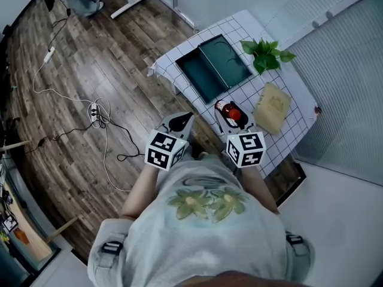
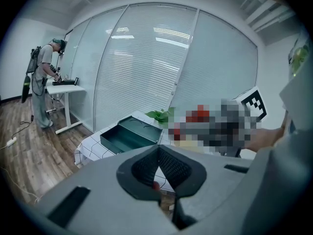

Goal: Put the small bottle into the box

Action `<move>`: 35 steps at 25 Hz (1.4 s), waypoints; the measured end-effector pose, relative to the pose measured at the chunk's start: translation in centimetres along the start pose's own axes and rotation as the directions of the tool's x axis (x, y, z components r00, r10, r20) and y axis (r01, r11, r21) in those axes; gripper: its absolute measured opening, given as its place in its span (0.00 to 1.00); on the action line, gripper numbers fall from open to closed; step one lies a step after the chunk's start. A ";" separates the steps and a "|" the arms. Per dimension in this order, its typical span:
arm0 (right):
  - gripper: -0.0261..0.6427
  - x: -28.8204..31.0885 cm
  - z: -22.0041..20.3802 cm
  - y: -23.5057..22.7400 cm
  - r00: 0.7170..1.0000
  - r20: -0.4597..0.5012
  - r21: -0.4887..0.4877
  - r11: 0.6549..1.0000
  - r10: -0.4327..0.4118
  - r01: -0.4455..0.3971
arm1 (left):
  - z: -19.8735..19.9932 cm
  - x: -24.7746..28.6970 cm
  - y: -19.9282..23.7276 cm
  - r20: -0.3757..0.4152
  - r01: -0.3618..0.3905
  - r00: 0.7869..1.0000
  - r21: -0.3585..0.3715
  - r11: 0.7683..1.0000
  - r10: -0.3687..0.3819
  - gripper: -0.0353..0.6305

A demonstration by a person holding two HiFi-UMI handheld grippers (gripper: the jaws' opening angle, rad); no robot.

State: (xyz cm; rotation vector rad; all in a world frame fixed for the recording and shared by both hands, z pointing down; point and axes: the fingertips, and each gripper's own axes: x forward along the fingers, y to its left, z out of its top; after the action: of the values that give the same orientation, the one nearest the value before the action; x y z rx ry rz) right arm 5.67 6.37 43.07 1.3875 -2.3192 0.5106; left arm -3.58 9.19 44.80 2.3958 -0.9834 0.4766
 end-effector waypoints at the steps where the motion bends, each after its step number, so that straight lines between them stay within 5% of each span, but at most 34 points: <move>1: 0.36 0.2 0.1 0.0 1.000 -0.001 0.004 1.000 -0.008 0.008 | 0.0 -0.1 0.3 -0.005 0.007 1.000 0.002 1.000 -0.007 0.06; 15: 0.36 1.9 1.4 -2.0 0.993 0.006 0.031 0.993 -0.117 0.117 | -0.9 0.8 4.8 -0.053 0.042 0.998 -0.020 0.999 -0.043 0.06; 35: 0.36 5.7 3.0 -5.4 0.999 -0.027 -0.002 1.000 -0.021 0.021 | 4.2 6.3 6.2 -0.023 0.000 1.000 -0.019 1.000 0.000 0.06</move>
State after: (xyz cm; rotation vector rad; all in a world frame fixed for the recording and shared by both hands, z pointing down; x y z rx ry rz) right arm 7.61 -1.81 43.91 1.3942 -2.2811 0.5178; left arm -3.31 -0.48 46.46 2.3682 -0.9735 0.4913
